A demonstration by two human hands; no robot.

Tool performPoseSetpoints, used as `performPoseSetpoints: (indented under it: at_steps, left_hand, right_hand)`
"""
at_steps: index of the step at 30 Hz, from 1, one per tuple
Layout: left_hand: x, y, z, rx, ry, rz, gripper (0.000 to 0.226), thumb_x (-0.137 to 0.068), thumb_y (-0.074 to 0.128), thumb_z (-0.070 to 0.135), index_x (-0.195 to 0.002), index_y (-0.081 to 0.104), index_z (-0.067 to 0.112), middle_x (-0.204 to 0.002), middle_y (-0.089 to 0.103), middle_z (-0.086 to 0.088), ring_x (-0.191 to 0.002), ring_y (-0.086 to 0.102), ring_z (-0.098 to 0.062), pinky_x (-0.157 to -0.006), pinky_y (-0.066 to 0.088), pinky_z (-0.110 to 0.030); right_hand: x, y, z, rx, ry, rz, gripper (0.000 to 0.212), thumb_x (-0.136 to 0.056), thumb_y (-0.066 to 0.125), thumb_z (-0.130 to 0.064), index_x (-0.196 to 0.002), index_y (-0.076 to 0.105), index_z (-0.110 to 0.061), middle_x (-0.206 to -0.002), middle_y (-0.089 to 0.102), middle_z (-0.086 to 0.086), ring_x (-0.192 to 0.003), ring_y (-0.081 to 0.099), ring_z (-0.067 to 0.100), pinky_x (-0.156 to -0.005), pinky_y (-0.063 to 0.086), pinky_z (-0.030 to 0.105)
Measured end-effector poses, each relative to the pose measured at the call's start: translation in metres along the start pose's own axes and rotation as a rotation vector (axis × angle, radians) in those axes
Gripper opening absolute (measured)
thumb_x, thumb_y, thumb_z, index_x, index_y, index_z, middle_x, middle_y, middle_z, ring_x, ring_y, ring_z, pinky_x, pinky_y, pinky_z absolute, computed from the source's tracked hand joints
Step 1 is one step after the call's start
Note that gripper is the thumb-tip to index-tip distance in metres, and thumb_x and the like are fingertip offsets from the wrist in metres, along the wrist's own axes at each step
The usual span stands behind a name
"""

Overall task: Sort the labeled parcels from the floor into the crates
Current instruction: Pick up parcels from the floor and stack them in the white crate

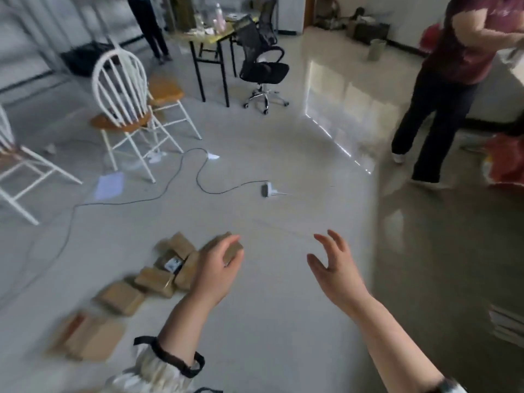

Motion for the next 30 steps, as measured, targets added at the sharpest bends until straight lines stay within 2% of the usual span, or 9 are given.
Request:
performPoseSetpoints:
  at_steps: [4,8,11,13,17,21,26,30]
  left_hand:
    - [-0.023,-0.083,-0.070,-0.045,-0.101,0.156,0.029,-0.088,0.063,0.012,-0.117,0.064,0.009,-0.112,0.064,0.004,-0.105,0.057,-0.009,-0.090,0.039,-0.017]
    - [-0.027,-0.132,-0.129,-0.032,-0.250,0.243,0.028,-0.088,0.063,0.012,-0.116,0.065,0.008,-0.109,0.062,0.007,-0.106,0.057,-0.009,-0.090,0.040,-0.019]
    - [-0.042,-0.145,-0.165,0.018,-0.343,0.291,0.038,-0.082,0.065,0.031,-0.114,0.065,0.011,-0.109,0.064,0.006,-0.107,0.060,-0.013,-0.094,0.046,-0.028]
    - [-0.059,-0.145,-0.187,-0.013,-0.400,0.303,0.035,-0.084,0.064,0.029,-0.115,0.065,0.013,-0.113,0.065,0.005,-0.107,0.059,-0.012,-0.094,0.045,-0.028]
    - [-0.116,-0.124,-0.236,-0.057,-0.496,0.316,0.030,-0.090,0.061,0.022,-0.118,0.064,0.015,-0.120,0.065,0.003,-0.112,0.059,-0.013,-0.090,0.042,-0.024]
    - [-0.195,-0.077,-0.311,0.011,-0.570,0.267,0.034,-0.092,0.057,0.023,-0.126,0.057,0.020,-0.127,0.060,0.006,-0.116,0.055,-0.012,-0.092,0.040,-0.024]
    - [-0.297,0.009,-0.467,-0.034,-0.582,0.107,0.050,-0.092,0.055,0.029,-0.140,0.041,0.026,-0.141,0.047,0.007,-0.123,0.050,-0.011,-0.103,0.042,-0.032]
    - [-0.372,0.096,-0.607,-0.301,-0.444,-0.048,0.057,-0.091,0.054,0.032,-0.145,0.035,0.025,-0.147,0.042,0.005,-0.133,0.040,-0.012,-0.107,0.032,-0.024]
  right_hand:
    - [-0.041,0.094,-0.076,0.007,-0.121,-0.180,0.046,-0.092,0.055,-0.025,-0.137,0.044,-0.015,-0.152,0.025,0.007,-0.135,0.036,0.023,-0.100,0.033,0.026]
    - [-0.070,0.159,-0.125,-0.002,-0.181,-0.350,0.046,-0.092,0.057,-0.023,-0.135,0.046,-0.012,-0.148,0.031,0.007,-0.132,0.040,0.025,-0.101,0.032,0.024]
    - [-0.102,0.195,-0.131,-0.004,-0.159,-0.432,0.043,-0.090,0.059,-0.020,-0.131,0.050,-0.011,-0.144,0.036,0.008,-0.122,0.050,0.029,-0.100,0.041,0.033]
    - [-0.129,0.216,-0.124,0.011,-0.133,-0.477,0.042,-0.090,0.060,-0.019,-0.130,0.051,-0.011,-0.143,0.037,0.009,-0.121,0.050,0.030,-0.100,0.042,0.037]
    - [-0.204,0.260,-0.099,0.068,-0.084,-0.551,0.042,-0.091,0.057,-0.021,-0.132,0.050,-0.012,-0.141,0.039,0.003,-0.123,0.049,0.025,-0.101,0.040,0.031]
    - [-0.287,0.325,-0.056,0.318,-0.164,-0.577,0.049,-0.094,0.048,-0.030,-0.140,0.039,-0.018,-0.149,0.033,-0.001,-0.132,0.041,0.020,-0.101,0.037,0.028]
    - [-0.383,0.460,0.027,0.386,-0.182,-0.606,0.049,-0.096,0.044,-0.033,-0.143,0.034,-0.022,-0.150,0.030,-0.005,-0.132,0.040,0.016,-0.098,0.038,0.026]
    - [-0.452,0.587,0.132,0.415,-0.135,-0.602,0.053,-0.096,0.042,-0.031,-0.146,0.027,-0.022,-0.151,0.028,-0.006,-0.132,0.040,0.016,-0.098,0.039,0.028]
Point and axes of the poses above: each hand's wrist, its own x-axis away from the middle knuckle, its own y-axis out of the palm, z = x × y, the point moved 1 cm from there along -x, towards the middle knuckle
